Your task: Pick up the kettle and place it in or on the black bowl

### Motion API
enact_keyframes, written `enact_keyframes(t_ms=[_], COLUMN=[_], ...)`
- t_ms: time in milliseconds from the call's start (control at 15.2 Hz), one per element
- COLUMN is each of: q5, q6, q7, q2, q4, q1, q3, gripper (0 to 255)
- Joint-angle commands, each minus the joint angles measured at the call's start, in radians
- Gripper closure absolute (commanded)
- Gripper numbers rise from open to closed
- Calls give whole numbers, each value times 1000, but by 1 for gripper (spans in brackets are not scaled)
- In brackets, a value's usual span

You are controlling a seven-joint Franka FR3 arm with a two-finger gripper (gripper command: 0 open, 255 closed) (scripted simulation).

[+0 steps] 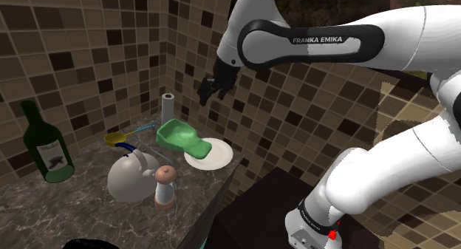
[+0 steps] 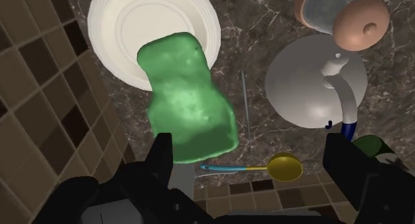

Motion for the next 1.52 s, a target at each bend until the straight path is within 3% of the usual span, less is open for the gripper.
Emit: enact_keyframes(t_ms=[0, 726, 1188, 1452], q5=[-18, -220, -378, -430], q6=[27, 137, 134, 117], q7=[32, 235, 352, 384], q2=[68, 461, 731, 849], q4=[35, 244, 448, 556], q1=[4, 54, 154, 210], q3=[34, 162, 164, 150], gripper=[0, 0, 0, 0])
